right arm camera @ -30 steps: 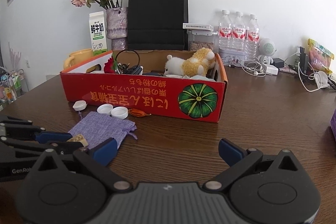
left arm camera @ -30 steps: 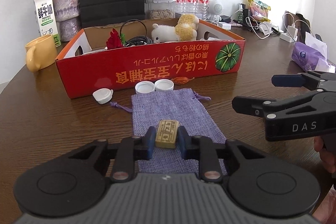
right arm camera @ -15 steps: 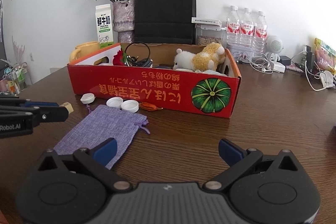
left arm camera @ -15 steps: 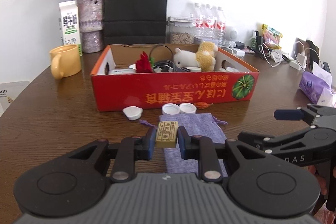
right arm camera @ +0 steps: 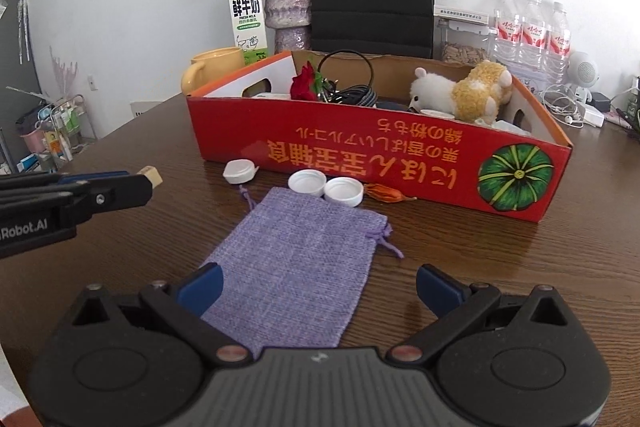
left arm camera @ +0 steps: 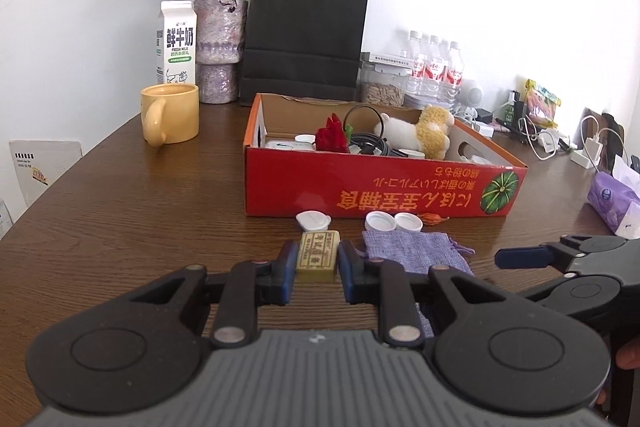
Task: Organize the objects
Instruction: 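Grasp the purple pouch with the right tool while the left tool holds the block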
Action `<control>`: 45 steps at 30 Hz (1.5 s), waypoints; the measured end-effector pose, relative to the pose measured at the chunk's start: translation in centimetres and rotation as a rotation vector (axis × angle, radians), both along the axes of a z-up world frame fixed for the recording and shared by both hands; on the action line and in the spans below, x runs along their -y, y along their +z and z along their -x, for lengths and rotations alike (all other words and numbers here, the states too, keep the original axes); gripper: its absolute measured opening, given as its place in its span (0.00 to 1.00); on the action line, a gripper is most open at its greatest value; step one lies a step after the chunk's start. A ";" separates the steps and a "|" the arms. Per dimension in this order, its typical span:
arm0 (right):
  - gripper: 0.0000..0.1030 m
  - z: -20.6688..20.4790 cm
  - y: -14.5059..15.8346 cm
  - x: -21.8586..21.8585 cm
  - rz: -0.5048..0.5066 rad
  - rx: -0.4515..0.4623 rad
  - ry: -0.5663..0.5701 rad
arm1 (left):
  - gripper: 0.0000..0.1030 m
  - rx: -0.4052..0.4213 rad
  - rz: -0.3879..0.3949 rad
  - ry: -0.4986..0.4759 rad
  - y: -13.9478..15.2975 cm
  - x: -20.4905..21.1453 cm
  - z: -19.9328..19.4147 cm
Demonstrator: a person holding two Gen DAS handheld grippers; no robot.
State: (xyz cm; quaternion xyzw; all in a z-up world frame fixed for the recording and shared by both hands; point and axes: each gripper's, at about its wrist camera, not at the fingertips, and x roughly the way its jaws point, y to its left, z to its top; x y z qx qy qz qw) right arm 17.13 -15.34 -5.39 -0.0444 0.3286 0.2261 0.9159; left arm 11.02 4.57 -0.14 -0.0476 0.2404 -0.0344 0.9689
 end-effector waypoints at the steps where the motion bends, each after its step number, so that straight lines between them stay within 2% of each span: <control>1: 1.00 -0.1 0.0 -0.4 -0.002 -0.007 0.003 | 0.22 0.002 0.004 0.002 0.0 -0.2 0.0; 11: 1.00 -1.6 -0.5 -3.7 0.059 -0.045 -0.029 | 0.22 0.005 0.042 0.013 -0.4 -2.1 0.5; 31: 0.99 -1.0 -0.9 -3.8 0.065 -0.012 -0.030 | 0.22 -0.003 0.062 0.022 -0.8 -2.7 0.5; 33: 0.97 -0.8 -0.9 -3.8 0.060 -0.002 -0.025 | 0.22 -0.005 0.062 0.026 -0.9 -2.7 0.4; 36: 0.86 -0.3 -0.8 -3.7 0.053 0.013 -0.019 | 0.22 -0.007 0.059 0.024 -0.8 -2.4 0.5; 38: 0.74 -0.1 -0.7 -3.6 0.047 0.024 -0.016 | 0.22 -0.006 0.056 0.022 -0.7 -2.2 0.6; 42: 0.59 0.4 -0.6 -3.1 0.035 0.042 -0.004 | 0.22 -0.009 0.048 0.017 -0.6 -1.9 0.6; 45: 0.42 0.6 -0.5 -2.8 0.026 0.049 0.004 | 0.22 -0.012 0.042 0.013 -0.6 -1.6 0.6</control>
